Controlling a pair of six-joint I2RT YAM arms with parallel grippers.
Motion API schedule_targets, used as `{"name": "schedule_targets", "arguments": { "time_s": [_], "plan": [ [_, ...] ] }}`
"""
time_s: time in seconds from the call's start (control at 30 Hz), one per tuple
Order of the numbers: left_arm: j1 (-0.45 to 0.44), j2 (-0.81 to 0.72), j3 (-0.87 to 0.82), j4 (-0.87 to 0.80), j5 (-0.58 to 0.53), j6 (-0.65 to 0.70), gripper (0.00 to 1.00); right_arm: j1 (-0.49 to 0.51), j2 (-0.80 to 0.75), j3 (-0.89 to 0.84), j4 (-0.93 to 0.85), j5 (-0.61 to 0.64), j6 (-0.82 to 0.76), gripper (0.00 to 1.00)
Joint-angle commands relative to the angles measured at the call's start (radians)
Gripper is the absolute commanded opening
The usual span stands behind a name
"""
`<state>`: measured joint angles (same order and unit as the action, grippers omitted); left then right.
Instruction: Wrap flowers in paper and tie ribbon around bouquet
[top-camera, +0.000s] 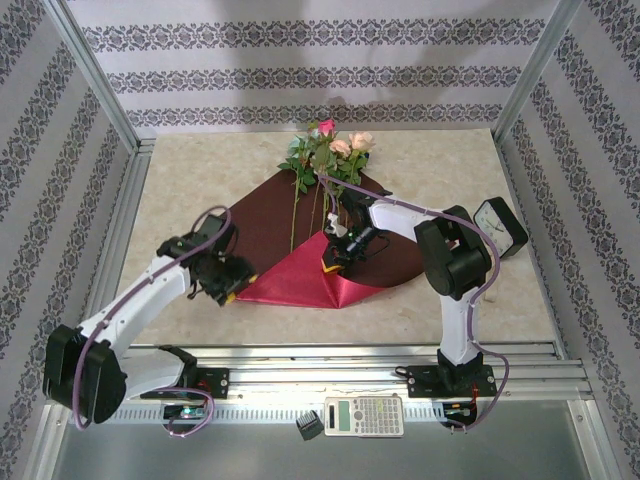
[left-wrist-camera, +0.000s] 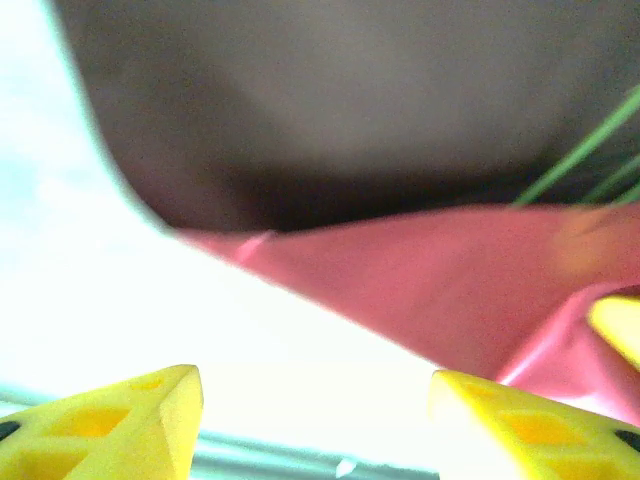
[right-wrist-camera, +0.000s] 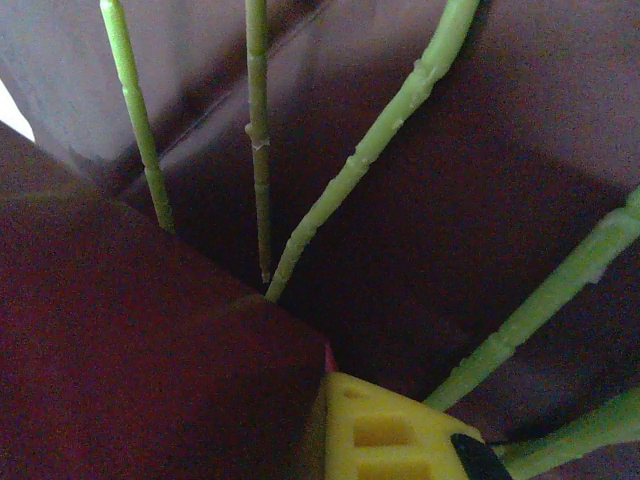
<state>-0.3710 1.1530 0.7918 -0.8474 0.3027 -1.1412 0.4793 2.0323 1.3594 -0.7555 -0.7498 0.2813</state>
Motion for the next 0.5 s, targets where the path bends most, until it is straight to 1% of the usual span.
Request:
{"name": "schedule_targets", "arguments": {
  "time_s": [0.0,0.03,0.1,0.23,0.47],
  "plan": [
    [-0.038,-0.107,-0.149,0.133,0.090,-0.245,0.61,-0.010,0.017,0.026,-0.017,-0.022,-0.028,0.00],
    [-0.039,-0.132,-0.195,0.207,0.084,-0.302,0.61,-0.010,0.020,0.027,-0.018,-0.023,-0.028,0.00],
    [-0.043,-0.157,-0.256,0.317,0.056,-0.375,0.61,-0.011,0.025,0.031,-0.022,-0.024,-0.032,0.00],
    [-0.046,-0.153,-0.327,0.472,0.010,-0.442,0.60,-0.014,0.029,0.032,-0.024,-0.024,-0.034,0.00],
    [-0.056,-0.134,-0.390,0.589,-0.016,-0.476,0.51,-0.019,0.034,0.032,-0.018,-0.037,-0.033,0.00]
  ]
}}
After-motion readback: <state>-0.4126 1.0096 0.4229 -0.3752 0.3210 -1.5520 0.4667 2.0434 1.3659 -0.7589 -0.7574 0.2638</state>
